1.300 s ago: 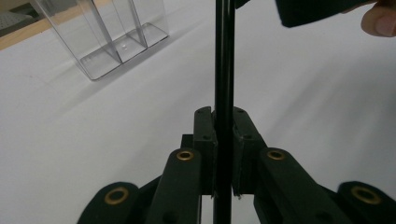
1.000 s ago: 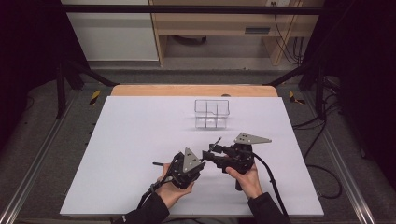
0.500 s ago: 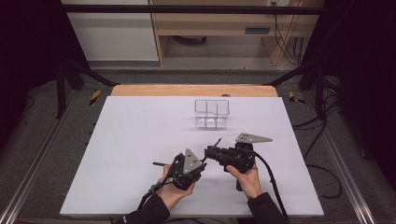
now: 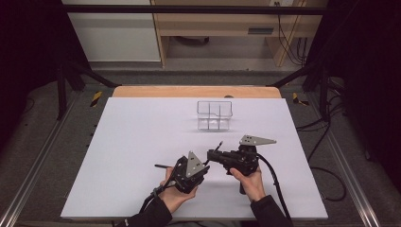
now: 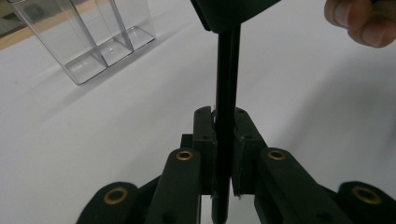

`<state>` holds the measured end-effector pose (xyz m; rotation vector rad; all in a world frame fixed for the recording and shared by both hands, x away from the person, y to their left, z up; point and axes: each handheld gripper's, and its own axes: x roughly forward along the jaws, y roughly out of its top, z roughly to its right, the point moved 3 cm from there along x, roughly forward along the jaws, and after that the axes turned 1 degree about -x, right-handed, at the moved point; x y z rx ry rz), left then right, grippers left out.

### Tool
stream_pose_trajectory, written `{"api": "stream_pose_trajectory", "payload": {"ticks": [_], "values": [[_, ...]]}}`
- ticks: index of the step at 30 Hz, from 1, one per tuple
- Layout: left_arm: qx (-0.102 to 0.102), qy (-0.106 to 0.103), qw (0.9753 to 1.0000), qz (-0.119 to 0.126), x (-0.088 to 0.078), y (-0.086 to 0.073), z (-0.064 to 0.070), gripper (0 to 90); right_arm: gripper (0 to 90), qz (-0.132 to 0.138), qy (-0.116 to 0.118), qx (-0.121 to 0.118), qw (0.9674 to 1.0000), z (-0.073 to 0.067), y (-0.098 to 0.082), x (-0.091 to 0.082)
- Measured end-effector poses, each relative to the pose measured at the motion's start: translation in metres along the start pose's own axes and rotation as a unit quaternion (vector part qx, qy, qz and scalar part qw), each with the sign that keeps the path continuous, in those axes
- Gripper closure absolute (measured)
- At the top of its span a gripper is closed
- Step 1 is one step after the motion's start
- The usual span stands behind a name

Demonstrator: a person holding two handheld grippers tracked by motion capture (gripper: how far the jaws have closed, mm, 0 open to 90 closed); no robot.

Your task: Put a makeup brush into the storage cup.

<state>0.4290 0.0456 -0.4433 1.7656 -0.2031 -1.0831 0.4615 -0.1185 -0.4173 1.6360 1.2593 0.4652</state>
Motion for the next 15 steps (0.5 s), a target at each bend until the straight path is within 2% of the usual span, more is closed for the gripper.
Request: {"api": "stream_pose_trajectory", "payload": {"ticks": [7,11,15], "values": [[-0.005,-0.008,0.9999,0.006,-0.002,0.0,-0.002,78.5,83.5,0.001,0.007,-0.004,1.0,-0.001,0.001,-0.001],[-0.007,-0.009,0.9999,0.01,-0.003,0.001,-0.004,71.4,83.5,0.008,-0.002,-0.006,0.9999,0.0,0.003,-0.006],[-0.013,-0.008,0.9998,0.014,-0.004,0.001,-0.007,61.8,83.4,0.01,-0.024,-0.02,0.9994,0.002,0.005,-0.011]]}}
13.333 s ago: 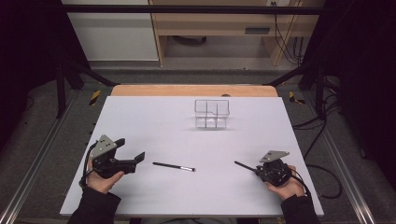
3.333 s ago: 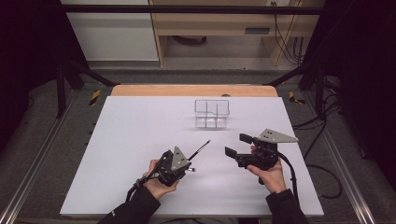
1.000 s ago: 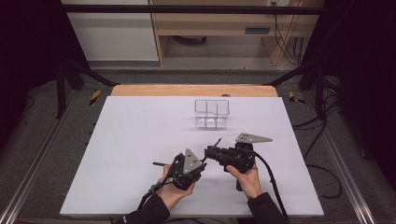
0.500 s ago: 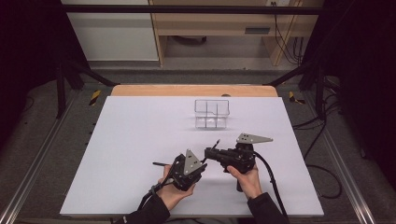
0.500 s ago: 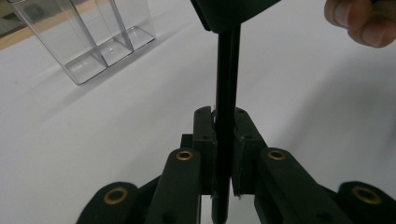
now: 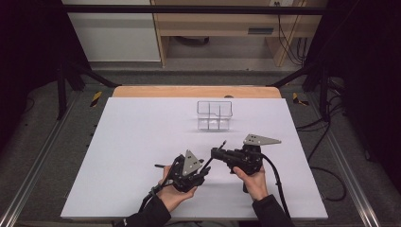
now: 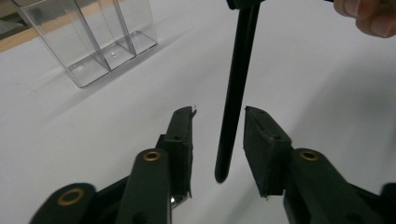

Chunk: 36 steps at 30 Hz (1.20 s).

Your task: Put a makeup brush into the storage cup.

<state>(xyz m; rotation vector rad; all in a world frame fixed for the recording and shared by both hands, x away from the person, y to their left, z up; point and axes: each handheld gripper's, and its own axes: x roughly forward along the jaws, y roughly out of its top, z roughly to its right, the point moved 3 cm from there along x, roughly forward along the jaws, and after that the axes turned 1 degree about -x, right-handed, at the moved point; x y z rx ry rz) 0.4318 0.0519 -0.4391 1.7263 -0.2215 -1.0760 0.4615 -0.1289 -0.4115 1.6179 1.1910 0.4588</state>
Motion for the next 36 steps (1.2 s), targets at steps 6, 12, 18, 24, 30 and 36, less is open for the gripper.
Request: {"api": "stream_pose_trajectory", "payload": {"ticks": [6,12,18,24,30,36], "values": [[-0.008,-0.012,0.9999,0.009,-0.004,0.001,-0.008,47.3,83.4,0.006,-0.03,-0.013,0.9994,0.006,0.003,-0.008],[-0.004,-0.008,0.9996,0.025,-0.01,0.002,-0.018,34.8,83.4,0.008,-0.052,-0.026,0.9983,0.008,0.005,-0.015],[-0.008,-0.008,0.9992,0.038,-0.019,0.003,-0.029,24.6,83.4,0.01,-0.064,-0.03,0.9975,0.011,0.007,-0.02],[-0.02,-0.014,0.9988,0.042,-0.027,0.003,-0.041,18.7,83.4,0.012,-0.086,-0.042,0.9953,0.012,0.011,-0.026],[-0.038,-0.016,0.998,0.047,-0.036,0.002,-0.054,14.1,83.4,0.015,-0.102,-0.046,0.9936,0.015,0.015,-0.032],[-0.037,-0.009,0.9977,0.056,-0.048,-0.001,-0.066,12.7,83.4,0.017,-0.113,-0.053,0.9921,0.017,0.02,-0.037]]}}
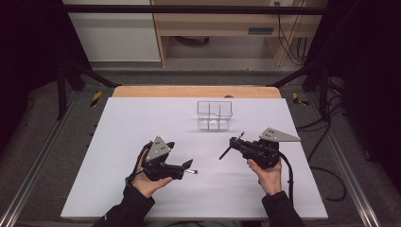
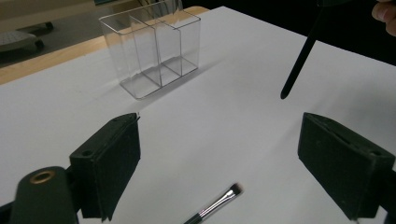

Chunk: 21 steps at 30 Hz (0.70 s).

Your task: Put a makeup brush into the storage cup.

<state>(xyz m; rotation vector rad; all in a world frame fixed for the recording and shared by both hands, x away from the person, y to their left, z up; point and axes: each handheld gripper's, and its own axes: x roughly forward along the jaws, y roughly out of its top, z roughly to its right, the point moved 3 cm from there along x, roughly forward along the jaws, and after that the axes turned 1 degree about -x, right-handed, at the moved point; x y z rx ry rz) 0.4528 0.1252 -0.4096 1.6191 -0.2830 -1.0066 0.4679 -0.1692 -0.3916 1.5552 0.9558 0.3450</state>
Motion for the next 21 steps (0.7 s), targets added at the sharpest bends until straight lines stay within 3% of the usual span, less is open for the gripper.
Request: {"api": "stream_pose_trajectory", "payload": {"ticks": [10,21], "values": [[-0.01,0.032,0.9993,0.019,-0.03,-0.005,-0.028,12.2,83.4,0.01,-0.012,-0.008,0.9998,0.002,0.014,-0.009],[-0.029,0.054,0.9977,0.029,-0.051,-0.022,-0.054,11.2,83.3,0.014,-0.02,-0.024,0.9994,-0.002,0.031,-0.011]]}}
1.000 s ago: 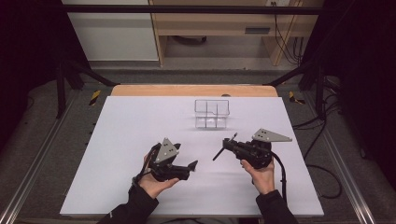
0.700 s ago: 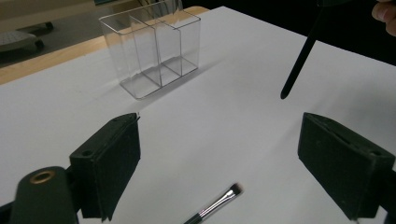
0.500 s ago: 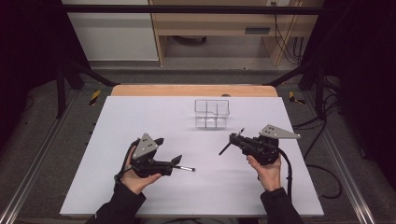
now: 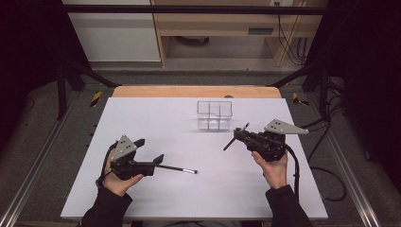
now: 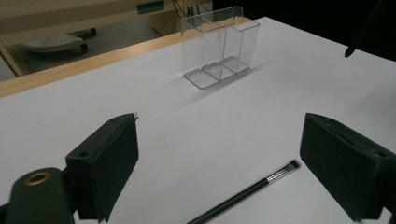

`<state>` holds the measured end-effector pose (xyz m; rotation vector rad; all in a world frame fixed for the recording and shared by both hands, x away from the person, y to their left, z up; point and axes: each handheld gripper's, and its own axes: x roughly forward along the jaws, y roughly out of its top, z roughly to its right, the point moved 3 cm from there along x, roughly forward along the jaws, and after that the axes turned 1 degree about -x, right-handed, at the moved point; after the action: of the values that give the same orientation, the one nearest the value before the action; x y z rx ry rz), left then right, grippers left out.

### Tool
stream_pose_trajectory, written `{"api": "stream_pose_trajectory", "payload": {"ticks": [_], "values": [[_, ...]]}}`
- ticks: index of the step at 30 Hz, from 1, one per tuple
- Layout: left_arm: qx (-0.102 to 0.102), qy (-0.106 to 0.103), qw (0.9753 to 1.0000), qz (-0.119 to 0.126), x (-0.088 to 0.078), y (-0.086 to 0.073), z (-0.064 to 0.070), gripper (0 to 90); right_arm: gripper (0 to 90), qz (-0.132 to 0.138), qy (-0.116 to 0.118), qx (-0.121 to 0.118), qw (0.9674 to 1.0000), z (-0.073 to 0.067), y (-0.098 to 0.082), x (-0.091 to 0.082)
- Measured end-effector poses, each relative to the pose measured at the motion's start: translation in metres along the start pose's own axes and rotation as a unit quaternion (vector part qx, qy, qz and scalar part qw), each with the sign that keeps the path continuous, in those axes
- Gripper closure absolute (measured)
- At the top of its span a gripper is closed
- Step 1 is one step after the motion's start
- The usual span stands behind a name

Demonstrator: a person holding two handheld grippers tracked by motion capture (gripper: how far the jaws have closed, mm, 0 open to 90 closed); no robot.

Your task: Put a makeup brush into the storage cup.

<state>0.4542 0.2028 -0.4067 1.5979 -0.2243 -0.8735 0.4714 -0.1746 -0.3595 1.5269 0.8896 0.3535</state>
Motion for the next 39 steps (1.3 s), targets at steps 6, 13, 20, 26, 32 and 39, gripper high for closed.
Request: {"api": "stream_pose_trajectory", "payload": {"ticks": [6,13,20,26,32,39], "values": [[-0.001,0.007,1.0,0.005,-0.007,-0.004,-0.01,10.5,83.4,0.003,-0.003,0.0,1.0,0.001,0.006,0.002],[-0.001,0.016,0.9999,0.001,-0.012,-0.008,-0.017,10.2,83.4,0.001,-0.008,-0.003,1.0,0.001,0.015,0.007],[-0.003,0.015,0.9999,-0.002,-0.014,-0.012,-0.021,9.0,83.4,0.0,-0.017,-0.004,0.9998,0.005,0.024,0.014],[-0.004,0.026,0.9996,-0.004,-0.017,-0.015,-0.027,8.1,83.3,0.0,-0.031,-0.004,0.9995,0.011,0.031,0.021],[-0.006,0.031,0.9995,-0.006,-0.019,-0.017,-0.031,7.9,83.4,-0.002,-0.043,-0.008,0.999,0.014,0.037,0.03],[-0.004,0.031,0.9994,-0.011,-0.017,-0.019,-0.031,7.4,83.4,-0.005,-0.057,-0.011,0.9983,0.016,0.047,0.041]]}}
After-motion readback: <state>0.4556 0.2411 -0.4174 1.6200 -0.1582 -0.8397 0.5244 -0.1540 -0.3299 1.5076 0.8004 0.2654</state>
